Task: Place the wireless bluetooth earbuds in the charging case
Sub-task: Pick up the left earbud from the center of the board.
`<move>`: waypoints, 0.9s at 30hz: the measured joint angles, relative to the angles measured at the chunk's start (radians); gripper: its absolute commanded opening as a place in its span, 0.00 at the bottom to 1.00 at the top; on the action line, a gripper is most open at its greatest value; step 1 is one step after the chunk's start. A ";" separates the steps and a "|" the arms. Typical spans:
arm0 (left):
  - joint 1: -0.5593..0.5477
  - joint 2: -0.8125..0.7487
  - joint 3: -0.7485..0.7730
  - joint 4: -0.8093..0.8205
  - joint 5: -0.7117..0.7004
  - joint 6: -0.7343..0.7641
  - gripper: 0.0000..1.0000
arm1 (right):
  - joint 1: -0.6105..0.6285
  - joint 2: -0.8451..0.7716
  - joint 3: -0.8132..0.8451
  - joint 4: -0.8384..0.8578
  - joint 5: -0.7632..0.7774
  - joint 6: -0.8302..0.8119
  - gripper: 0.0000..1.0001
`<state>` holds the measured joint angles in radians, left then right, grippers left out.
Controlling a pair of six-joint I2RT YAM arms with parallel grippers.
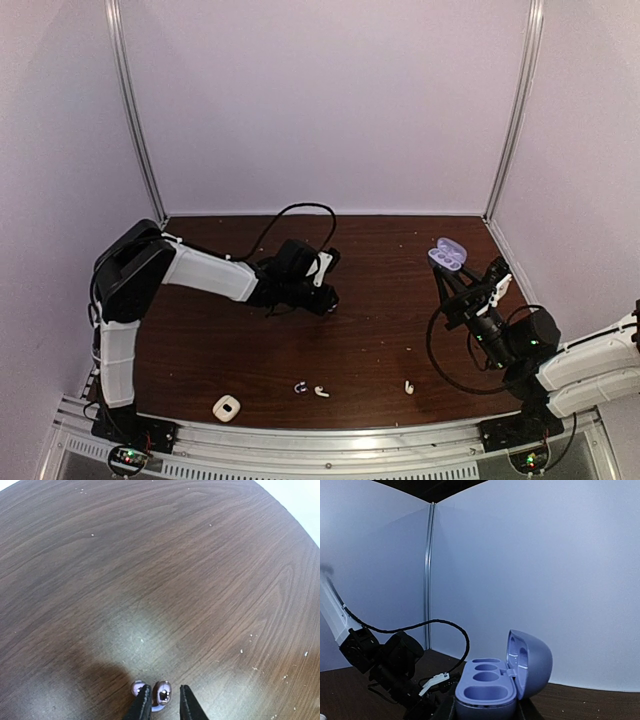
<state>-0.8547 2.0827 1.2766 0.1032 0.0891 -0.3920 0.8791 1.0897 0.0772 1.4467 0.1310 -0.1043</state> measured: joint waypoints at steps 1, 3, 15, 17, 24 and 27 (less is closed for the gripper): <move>0.000 0.005 0.005 0.000 0.000 0.000 0.22 | 0.000 0.000 0.000 0.000 0.000 0.000 0.00; 0.000 0.013 0.011 -0.001 0.002 0.001 0.22 | 0.000 0.000 0.000 0.000 0.000 0.000 0.00; -0.005 0.042 0.026 -0.017 0.005 0.001 0.21 | 0.000 0.000 0.000 0.000 0.000 0.000 0.00; -0.006 0.048 0.028 -0.021 0.005 0.001 0.21 | 0.000 0.000 0.000 0.000 0.000 0.000 0.00; -0.011 0.058 0.030 -0.032 -0.001 0.002 0.13 | 0.000 0.000 0.000 0.000 0.000 0.000 0.00; -0.011 0.058 0.033 -0.037 -0.004 0.005 0.09 | 0.000 0.000 0.000 0.000 0.000 0.000 0.00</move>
<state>-0.8658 2.1403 1.3094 0.0662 0.0849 -0.3874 0.8791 1.0897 0.0772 1.4467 0.1310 -0.1043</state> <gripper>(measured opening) 0.127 0.279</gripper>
